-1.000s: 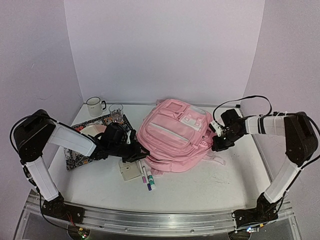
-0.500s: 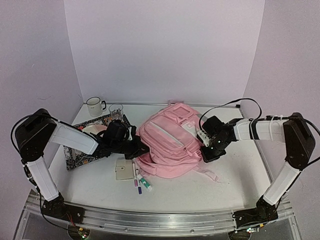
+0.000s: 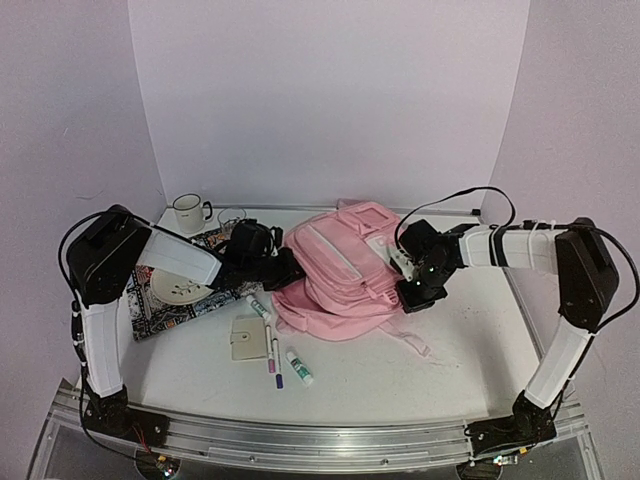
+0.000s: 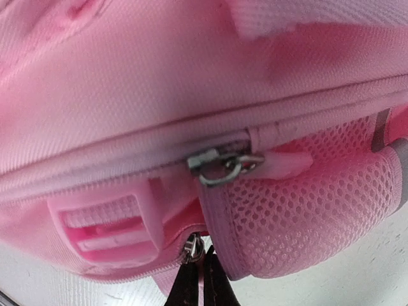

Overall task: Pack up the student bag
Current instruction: Adjust the student bag at the center of the board, then grab the largest pocket of the student bag.

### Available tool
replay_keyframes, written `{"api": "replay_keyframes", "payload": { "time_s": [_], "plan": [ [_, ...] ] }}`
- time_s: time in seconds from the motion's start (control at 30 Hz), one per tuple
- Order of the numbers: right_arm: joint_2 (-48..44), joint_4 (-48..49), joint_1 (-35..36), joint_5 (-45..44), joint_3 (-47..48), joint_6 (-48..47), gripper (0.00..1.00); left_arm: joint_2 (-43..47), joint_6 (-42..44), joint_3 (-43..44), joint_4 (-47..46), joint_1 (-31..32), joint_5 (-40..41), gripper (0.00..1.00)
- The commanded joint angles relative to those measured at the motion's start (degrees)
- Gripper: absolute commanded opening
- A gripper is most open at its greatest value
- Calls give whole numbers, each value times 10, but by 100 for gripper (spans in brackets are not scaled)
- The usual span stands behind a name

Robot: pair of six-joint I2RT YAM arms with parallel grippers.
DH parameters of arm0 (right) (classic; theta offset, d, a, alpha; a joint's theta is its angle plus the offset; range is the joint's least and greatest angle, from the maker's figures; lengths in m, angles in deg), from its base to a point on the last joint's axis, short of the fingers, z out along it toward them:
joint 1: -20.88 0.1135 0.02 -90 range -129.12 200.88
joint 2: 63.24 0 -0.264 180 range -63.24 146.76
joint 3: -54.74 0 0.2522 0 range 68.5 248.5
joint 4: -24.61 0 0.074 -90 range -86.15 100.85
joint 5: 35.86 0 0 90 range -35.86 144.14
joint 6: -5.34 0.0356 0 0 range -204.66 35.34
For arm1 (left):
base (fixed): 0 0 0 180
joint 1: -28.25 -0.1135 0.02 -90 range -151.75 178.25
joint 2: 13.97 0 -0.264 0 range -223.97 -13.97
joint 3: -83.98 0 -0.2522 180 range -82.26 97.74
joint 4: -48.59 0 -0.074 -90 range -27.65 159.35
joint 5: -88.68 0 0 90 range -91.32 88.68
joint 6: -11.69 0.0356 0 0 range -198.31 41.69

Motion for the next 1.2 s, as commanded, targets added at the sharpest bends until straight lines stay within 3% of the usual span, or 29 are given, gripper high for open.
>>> {"api": "replay_keyframes", "payload": {
  "time_s": [0.0,0.1,0.33,0.57,0.67,1.0,1.17],
  "plan": [
    [-2,1,6,-4,-16,0,1,-13,58,54,-8,-13,9,9],
    [-13,18,6,-4,-36,6,3,12,75,33,14,-14,20,16],
    [-13,66,7,-2,-55,17,3,120,102,-44,84,-6,73,49],
    [-10,114,7,-33,-83,34,26,210,81,-103,125,11,102,87],
    [-17,151,7,-34,-109,42,28,213,68,-112,120,11,91,92],
    [-56,234,21,-77,-182,79,31,196,48,-115,102,14,75,98],
    [-61,245,32,-79,-199,87,24,168,41,-109,101,23,70,99]
  ]
}}
